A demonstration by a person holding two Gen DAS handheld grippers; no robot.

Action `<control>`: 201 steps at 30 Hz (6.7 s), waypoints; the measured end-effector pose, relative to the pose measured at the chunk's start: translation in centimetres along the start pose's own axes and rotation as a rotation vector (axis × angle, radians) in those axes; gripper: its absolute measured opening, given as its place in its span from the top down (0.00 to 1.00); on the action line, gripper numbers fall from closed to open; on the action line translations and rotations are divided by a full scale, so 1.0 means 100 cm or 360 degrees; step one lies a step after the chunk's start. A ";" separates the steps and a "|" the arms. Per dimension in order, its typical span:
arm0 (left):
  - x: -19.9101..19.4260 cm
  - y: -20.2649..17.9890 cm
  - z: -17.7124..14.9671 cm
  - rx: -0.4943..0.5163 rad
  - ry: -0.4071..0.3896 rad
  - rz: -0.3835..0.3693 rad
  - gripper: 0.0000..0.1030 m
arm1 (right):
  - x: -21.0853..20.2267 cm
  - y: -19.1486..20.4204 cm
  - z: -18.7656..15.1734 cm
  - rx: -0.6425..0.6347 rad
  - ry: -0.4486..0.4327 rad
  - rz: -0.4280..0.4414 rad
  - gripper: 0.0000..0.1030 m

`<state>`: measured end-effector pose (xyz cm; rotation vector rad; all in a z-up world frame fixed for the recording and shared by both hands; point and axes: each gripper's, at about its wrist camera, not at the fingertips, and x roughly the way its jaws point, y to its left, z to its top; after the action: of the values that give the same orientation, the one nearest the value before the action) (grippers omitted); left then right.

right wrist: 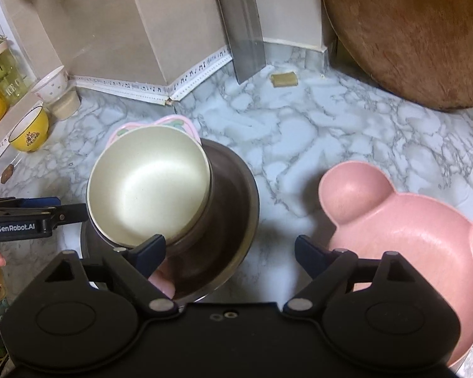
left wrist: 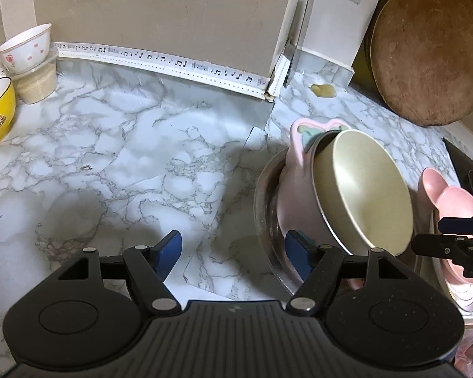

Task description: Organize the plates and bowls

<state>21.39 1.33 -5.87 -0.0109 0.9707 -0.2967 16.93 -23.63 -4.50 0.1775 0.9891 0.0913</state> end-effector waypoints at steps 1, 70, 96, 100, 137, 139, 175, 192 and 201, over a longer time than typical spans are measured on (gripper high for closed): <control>0.001 0.000 0.000 0.0007 -0.0001 0.0001 0.30 | 0.002 0.000 -0.001 0.0010 0.0006 -0.0003 0.17; -0.006 -0.046 0.010 0.0152 -0.0014 0.0027 0.86 | 0.005 0.006 0.004 -0.0031 0.0028 -0.0142 0.81; -0.035 -0.212 0.026 0.0486 -0.0106 -0.0263 0.86 | -0.117 -0.116 -0.026 0.0263 -0.0199 -0.0332 0.80; -0.026 -0.238 0.018 0.0523 -0.0082 -0.0298 0.86 | -0.128 -0.139 -0.037 0.0324 -0.0201 -0.0377 0.80; 0.024 -0.265 -0.014 0.0553 -0.0065 -0.0273 0.86 | -0.098 -0.181 -0.067 0.0341 -0.0115 -0.0424 0.80; 0.024 -0.265 -0.013 0.0551 -0.0059 -0.0277 0.86 | -0.097 -0.181 -0.067 0.0345 -0.0102 -0.0424 0.80; -0.045 -0.234 -0.016 0.0646 -0.0215 -0.0395 0.58 | -0.157 -0.130 -0.070 0.0185 -0.0433 -0.0458 0.79; -0.089 -0.201 -0.038 0.0605 -0.0293 -0.0456 0.30 | -0.179 -0.084 -0.087 0.0105 -0.0614 -0.0474 0.01; -0.106 -0.193 -0.049 0.0561 -0.0358 -0.0487 0.01 | -0.193 -0.074 -0.099 0.0130 -0.0718 -0.0431 0.00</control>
<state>7.13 -13.91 2.73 0.1274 0.6813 -0.7300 -1.98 -32.91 4.65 0.1296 0.5590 -0.2295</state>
